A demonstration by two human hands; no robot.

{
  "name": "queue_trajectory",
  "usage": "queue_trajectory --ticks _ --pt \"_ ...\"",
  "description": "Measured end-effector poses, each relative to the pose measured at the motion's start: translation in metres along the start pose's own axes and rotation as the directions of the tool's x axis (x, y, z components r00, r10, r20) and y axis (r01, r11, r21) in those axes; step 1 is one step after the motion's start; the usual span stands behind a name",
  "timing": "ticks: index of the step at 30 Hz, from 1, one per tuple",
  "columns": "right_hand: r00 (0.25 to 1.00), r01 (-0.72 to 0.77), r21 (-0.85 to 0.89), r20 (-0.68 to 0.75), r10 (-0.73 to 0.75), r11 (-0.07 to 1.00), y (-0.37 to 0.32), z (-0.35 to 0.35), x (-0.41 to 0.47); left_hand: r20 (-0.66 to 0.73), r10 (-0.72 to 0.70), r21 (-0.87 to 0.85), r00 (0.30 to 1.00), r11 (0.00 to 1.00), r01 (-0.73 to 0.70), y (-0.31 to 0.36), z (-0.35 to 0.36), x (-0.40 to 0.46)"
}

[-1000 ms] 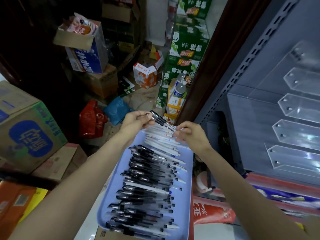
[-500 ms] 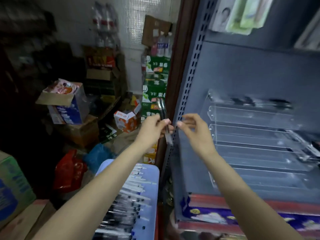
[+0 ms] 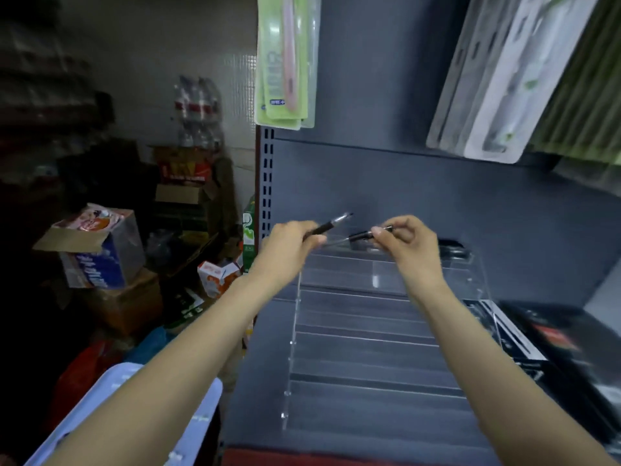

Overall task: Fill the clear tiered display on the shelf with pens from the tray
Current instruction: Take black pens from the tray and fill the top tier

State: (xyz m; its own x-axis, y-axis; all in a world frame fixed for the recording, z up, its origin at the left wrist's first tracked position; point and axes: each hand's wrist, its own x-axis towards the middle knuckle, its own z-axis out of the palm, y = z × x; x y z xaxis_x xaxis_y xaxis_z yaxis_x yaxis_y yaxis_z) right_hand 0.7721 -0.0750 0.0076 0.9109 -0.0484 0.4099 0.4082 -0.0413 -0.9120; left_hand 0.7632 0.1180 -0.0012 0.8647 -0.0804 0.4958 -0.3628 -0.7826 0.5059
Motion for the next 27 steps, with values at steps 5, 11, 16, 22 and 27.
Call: queue_trajectory --ticks 5,11,16,22,27 --pt "0.996 -0.035 0.050 -0.079 0.038 0.998 0.010 -0.025 0.036 -0.130 -0.074 0.206 0.989 0.973 0.100 0.007 0.001 0.013" --pt "0.996 -0.053 -0.179 -0.078 0.039 0.982 0.030 -0.023 0.067 -0.010 -0.095 0.137 0.995 0.986 0.095 0.007 -0.001 0.022" --pt "1.000 0.006 -0.482 -0.005 -0.010 0.876 0.039 -0.016 0.084 -0.059 -0.064 0.114 0.996 0.991 0.070 0.002 -0.008 0.022" --pt "0.987 0.145 -0.690 0.151 -0.055 0.709 0.049 -0.013 0.092 -0.116 -0.065 0.033 0.991 0.997 0.069 0.004 -0.008 0.024" --pt "0.972 0.231 -0.803 0.213 -0.098 0.550 0.048 -0.013 0.095 -0.139 -0.027 0.076 0.990 0.996 0.038 0.003 -0.004 0.027"
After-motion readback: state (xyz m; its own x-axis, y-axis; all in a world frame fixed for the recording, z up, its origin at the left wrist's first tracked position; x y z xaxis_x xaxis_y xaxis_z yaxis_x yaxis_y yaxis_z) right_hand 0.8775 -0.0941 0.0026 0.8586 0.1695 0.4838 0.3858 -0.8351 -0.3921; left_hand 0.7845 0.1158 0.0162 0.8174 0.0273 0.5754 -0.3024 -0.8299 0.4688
